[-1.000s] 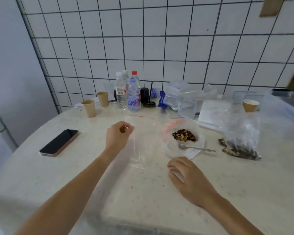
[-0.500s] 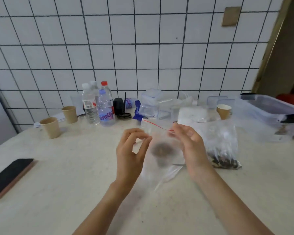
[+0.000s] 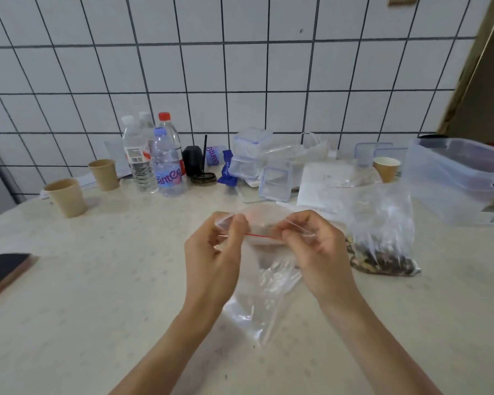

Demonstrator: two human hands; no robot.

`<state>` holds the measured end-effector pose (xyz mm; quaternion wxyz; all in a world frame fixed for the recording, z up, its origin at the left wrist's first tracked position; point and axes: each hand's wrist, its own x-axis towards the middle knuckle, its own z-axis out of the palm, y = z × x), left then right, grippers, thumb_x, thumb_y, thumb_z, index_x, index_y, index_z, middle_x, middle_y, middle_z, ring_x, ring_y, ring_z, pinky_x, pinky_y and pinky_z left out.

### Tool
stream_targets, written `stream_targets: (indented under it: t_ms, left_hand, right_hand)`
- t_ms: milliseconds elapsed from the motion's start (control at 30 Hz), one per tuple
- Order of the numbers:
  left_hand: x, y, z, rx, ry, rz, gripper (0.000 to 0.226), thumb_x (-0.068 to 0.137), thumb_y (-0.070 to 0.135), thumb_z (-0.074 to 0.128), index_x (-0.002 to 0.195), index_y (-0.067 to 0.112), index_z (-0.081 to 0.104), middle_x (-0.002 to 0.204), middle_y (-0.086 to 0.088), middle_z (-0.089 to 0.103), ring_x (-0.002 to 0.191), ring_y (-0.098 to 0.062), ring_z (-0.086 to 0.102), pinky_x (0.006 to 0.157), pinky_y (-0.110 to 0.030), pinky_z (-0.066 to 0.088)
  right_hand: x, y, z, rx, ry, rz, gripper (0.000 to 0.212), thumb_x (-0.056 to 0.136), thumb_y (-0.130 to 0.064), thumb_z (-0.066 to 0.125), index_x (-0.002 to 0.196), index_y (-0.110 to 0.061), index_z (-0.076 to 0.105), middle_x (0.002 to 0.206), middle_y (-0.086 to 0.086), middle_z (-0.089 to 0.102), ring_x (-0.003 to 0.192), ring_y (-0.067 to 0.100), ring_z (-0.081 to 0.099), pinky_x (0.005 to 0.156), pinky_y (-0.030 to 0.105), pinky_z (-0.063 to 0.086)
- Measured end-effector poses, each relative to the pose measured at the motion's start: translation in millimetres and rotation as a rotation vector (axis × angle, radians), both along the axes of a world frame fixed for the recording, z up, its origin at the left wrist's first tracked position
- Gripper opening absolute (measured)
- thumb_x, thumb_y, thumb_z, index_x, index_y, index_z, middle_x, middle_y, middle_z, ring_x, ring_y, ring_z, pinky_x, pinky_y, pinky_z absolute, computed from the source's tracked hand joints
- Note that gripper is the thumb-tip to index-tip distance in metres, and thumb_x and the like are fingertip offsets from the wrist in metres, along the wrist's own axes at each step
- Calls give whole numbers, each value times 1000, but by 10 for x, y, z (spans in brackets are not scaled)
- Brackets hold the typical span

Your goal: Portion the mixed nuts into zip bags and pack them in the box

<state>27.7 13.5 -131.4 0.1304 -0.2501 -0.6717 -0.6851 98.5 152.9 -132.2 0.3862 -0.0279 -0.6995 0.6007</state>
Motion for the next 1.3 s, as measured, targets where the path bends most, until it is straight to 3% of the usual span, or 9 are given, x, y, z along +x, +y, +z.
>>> stream_targets:
  t_ms: [133,367,500,633,733,933,1033,1167,1300]
  left_hand:
    - [-34,-121,40,-115,85,143,14,92,15,73,88,27,67,86,10,69,79,-7,63,64,-17,47]
    - [-95,-266,70,-60,-90,71,19,86,24,84,84,15,67,70,-3,69,56,-18,70,46,-24,51]
    - [-75,-284,110,119,-390,-125,17,89,19,80,97,7,71,85,-10,78,74,-27,79,56,-28,60]
    - [-99,-288,135,342,-665,-432,31,85,16,76,110,-1,73,106,-16,78,96,-20,77,80,-25,62]
    - [-93,-256,159,483,-892,-637,20,82,15,74,96,1,79,103,-10,78,90,-15,77,74,-25,63]
    - [-45,-218,140,452,-950,-738,15,78,13,78,89,4,72,76,-6,57,64,-16,56,61,-27,53]
    - [-15,-211,147,479,-952,-735,12,70,11,73,78,5,67,75,-4,49,61,-15,46,58,-26,41]
    - [-10,-233,159,530,-939,-795,7,72,13,60,69,13,53,75,-3,50,62,-17,51,62,-28,47]
    - [11,-261,161,577,-913,-875,20,77,13,55,64,5,68,70,-3,52,66,-16,59,75,-35,56]
  right_hand:
    - [33,75,22,-5,22,-136,25,89,8,57,83,-13,71,81,-3,77,78,35,67,64,18,50]
    - [80,148,37,-45,-27,-347,16,87,-9,76,83,-13,61,65,-4,61,57,11,53,57,22,46]
    - [110,130,105,-346,-144,-118,12,92,-6,72,86,-6,62,65,9,70,55,25,67,48,31,52]
    - [142,130,154,-665,-146,187,29,97,-2,60,76,-10,79,90,17,79,83,30,78,71,37,64]
    - [179,105,187,-839,-90,413,35,96,-8,59,69,-8,79,84,15,78,85,27,78,72,34,64]
    - [179,72,204,-802,-100,471,14,90,-18,60,82,-6,57,84,17,60,86,28,66,75,40,60]
    - [190,69,209,-764,-89,521,25,82,-16,54,59,-9,60,66,6,61,73,21,62,75,35,55]
    - [198,63,190,-721,-55,558,24,80,-17,54,72,-8,75,100,16,74,92,24,69,84,34,55]
    - [208,69,180,-600,-46,604,22,87,-18,61,88,-8,80,113,18,75,104,26,71,90,35,55]
